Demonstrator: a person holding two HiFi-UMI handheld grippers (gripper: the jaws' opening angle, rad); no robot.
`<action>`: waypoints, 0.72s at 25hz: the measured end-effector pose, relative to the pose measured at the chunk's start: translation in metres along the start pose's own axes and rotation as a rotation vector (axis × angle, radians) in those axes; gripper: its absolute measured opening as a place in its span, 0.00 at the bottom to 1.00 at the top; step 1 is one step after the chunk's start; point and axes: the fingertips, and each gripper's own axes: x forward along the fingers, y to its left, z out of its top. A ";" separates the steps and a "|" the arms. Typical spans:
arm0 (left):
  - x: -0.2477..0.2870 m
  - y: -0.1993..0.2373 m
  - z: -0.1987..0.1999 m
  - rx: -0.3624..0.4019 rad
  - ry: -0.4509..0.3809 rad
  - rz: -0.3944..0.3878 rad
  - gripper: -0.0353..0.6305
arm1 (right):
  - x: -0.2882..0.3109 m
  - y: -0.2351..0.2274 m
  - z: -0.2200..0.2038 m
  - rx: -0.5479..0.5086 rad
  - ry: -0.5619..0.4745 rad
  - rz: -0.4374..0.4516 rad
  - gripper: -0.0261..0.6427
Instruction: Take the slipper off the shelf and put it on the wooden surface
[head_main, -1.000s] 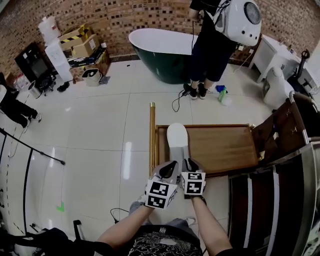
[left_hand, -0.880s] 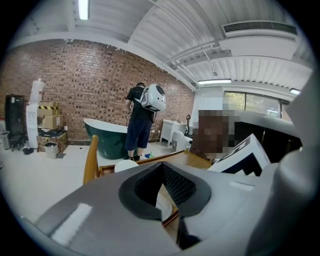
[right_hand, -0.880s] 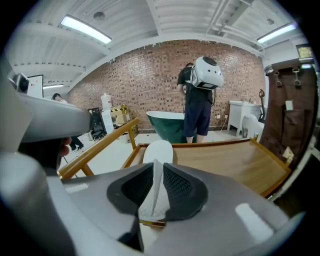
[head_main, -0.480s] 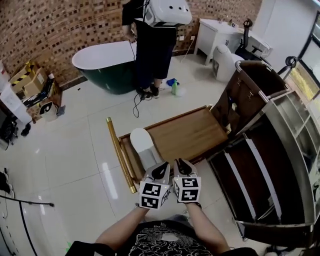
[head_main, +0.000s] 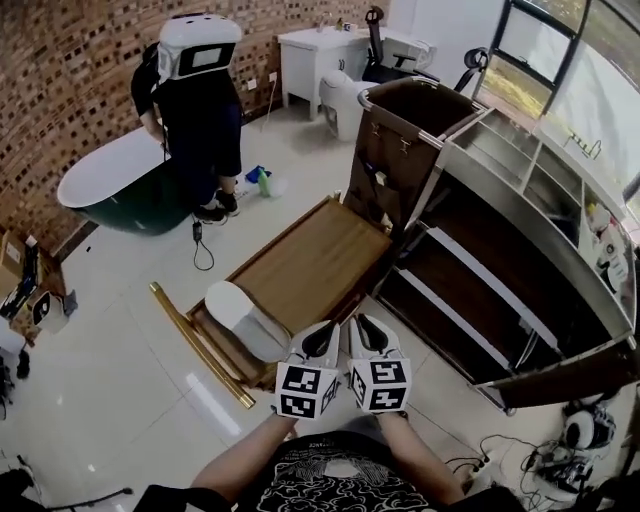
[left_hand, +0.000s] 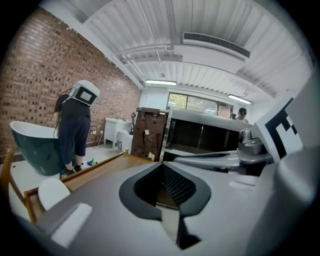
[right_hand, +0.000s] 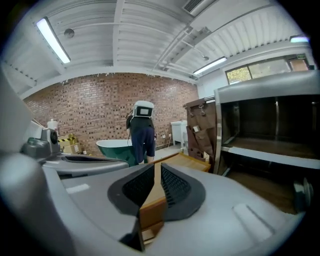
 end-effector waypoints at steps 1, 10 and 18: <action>0.002 -0.007 0.001 0.010 0.002 -0.028 0.06 | -0.008 -0.006 0.001 0.010 -0.011 -0.025 0.09; -0.012 -0.064 0.006 0.067 0.003 -0.263 0.06 | -0.074 -0.016 0.008 0.057 -0.108 -0.233 0.04; -0.055 -0.102 -0.006 0.121 0.005 -0.452 0.06 | -0.136 0.003 -0.014 0.076 -0.132 -0.402 0.04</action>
